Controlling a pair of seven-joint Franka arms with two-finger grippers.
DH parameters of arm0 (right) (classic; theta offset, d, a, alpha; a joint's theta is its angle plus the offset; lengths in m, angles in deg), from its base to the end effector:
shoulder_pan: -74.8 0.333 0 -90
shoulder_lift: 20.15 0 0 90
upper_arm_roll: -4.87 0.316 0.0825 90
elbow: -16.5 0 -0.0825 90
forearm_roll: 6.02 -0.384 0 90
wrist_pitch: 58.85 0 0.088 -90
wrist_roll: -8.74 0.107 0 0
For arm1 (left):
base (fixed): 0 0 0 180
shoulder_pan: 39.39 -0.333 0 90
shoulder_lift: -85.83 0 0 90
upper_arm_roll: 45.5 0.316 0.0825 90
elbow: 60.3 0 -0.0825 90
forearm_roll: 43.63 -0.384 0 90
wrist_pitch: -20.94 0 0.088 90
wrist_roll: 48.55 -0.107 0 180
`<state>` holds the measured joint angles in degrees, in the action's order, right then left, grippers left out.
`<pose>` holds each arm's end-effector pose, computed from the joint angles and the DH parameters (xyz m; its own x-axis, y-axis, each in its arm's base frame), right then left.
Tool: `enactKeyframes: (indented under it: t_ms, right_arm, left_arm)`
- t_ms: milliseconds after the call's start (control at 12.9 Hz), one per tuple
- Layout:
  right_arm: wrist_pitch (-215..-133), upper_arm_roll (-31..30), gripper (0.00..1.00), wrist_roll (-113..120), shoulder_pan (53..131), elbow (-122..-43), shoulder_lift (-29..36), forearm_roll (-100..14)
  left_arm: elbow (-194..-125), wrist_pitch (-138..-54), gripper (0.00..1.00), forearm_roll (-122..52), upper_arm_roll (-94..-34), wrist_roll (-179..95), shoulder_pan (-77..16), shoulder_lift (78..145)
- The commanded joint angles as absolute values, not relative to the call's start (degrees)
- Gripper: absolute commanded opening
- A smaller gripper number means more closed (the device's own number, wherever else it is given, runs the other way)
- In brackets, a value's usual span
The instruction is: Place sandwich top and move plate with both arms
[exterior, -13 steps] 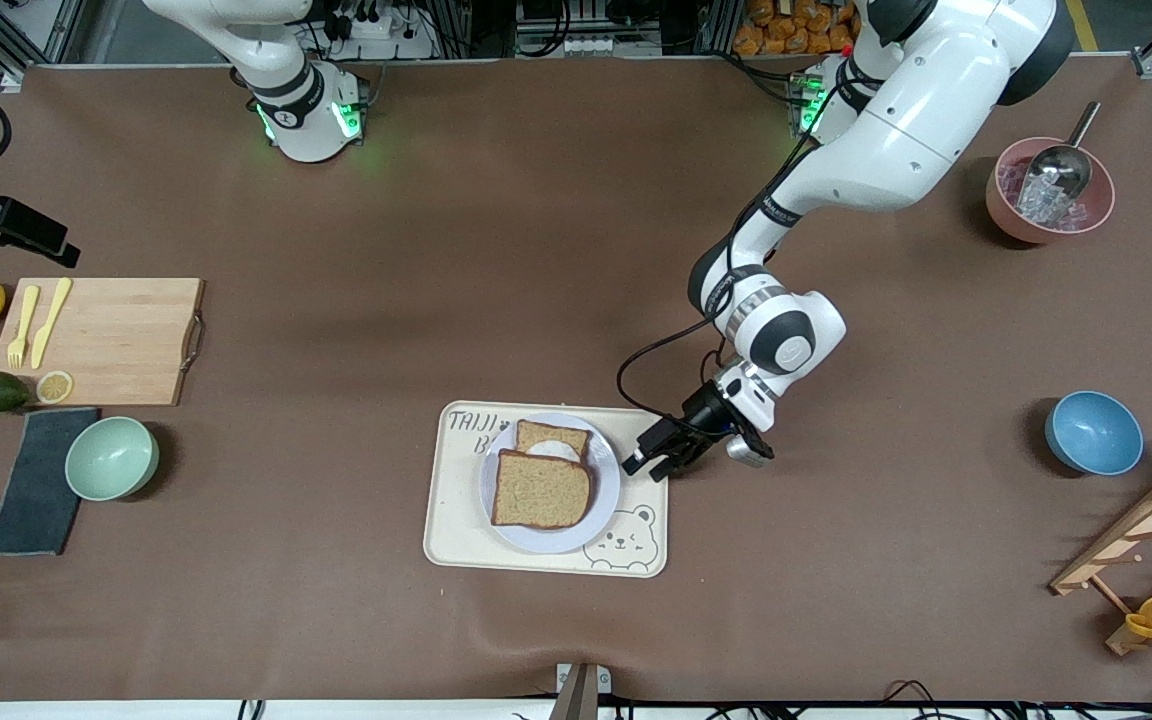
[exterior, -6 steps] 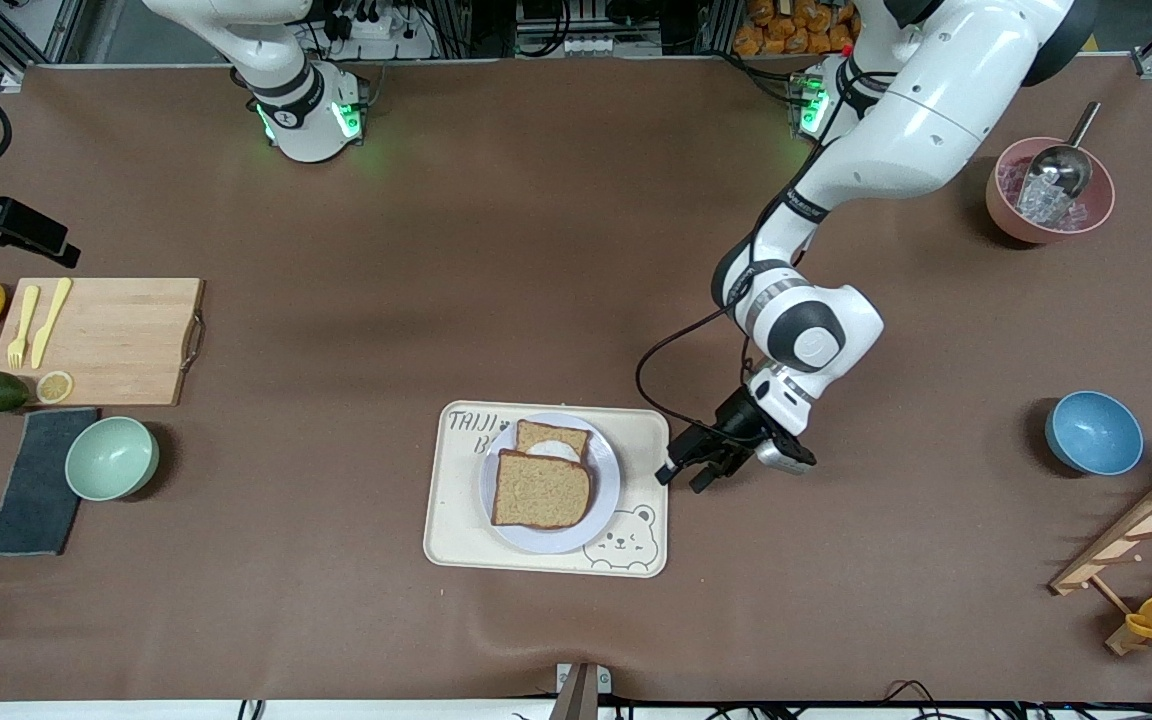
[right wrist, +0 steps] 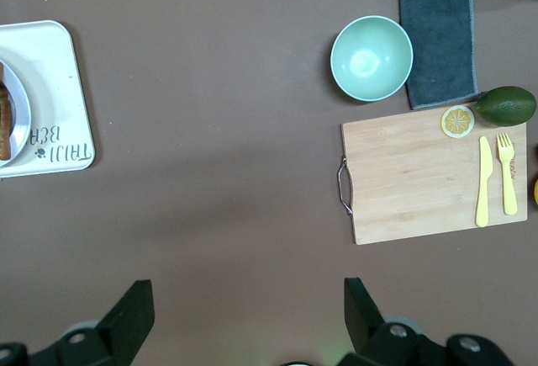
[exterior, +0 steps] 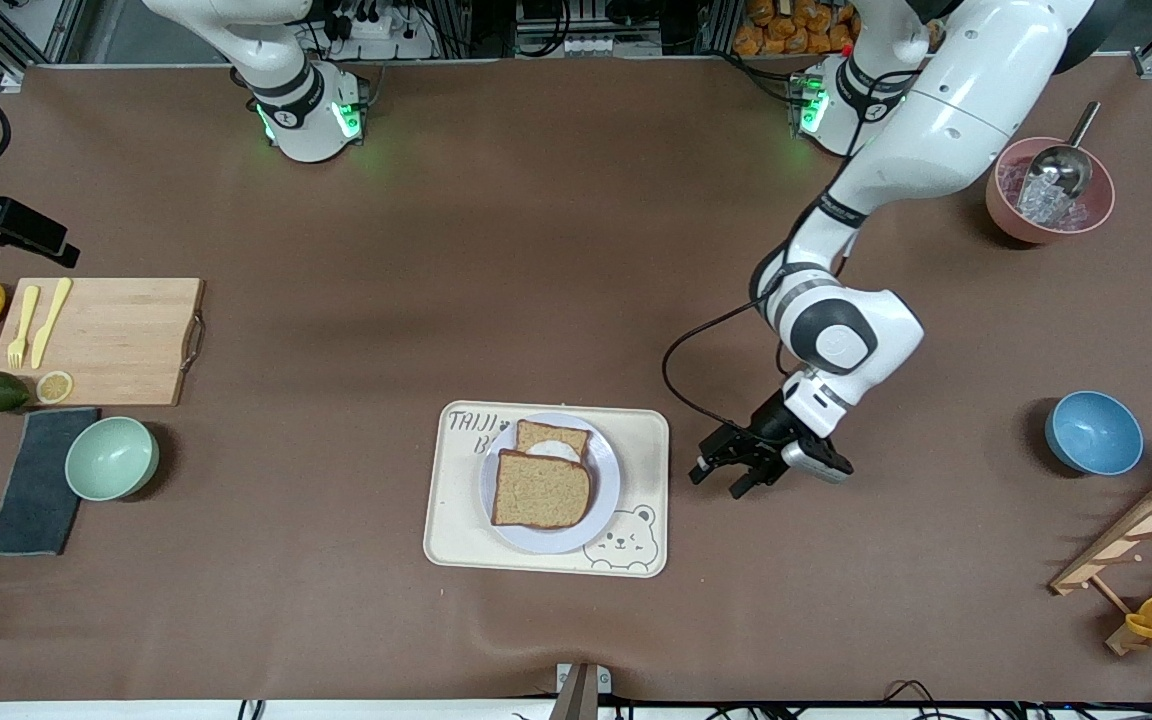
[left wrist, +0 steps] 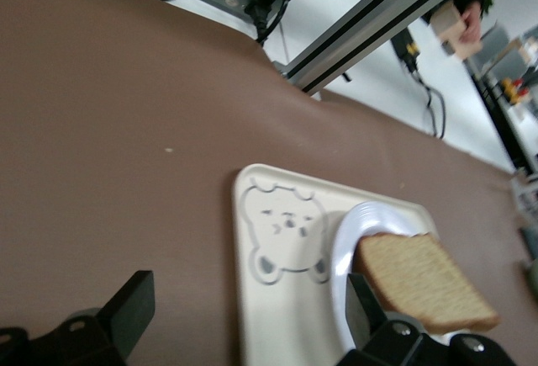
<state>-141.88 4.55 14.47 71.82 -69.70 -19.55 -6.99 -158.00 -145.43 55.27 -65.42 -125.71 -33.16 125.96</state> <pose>0.5446 -0.0294 0.6394 0.9857 -0.1548 -0.0671 -0.1558 -0.9877 -0.0102 0.6309 -0.2169 0.2034 0.8370 0.1926 0.5122 -0.1944 -0.7704 0.6072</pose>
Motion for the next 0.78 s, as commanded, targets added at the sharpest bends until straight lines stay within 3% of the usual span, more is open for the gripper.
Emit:
enactKeyframes:
  t_ms: [0, 311, 700]
  right_arm:
    - [-141.64, 5.05, 1.0, 15.33, 71.1, -69.63, -19.62, -6.72]
    - [-141.47, 5.05, 1.0, 15.42, 71.19, -69.72, -19.71, -6.81]
    - [-141.46, 4.96, 1.0, 15.42, 71.1, -69.72, -19.62, -6.81]
  left_arm:
    - [-163.56, -144.48, 1.0, 46.5, -65.98, -125.37, -37.27, 122.13]
    - [-167.87, -135.89, 1.0, 22.03, -65.28, -107.51, -41.84, 117.22]
    - [-167.26, -119.71, 1.0, -14.22, -65.28, -81.01, -50.19, 110.19]
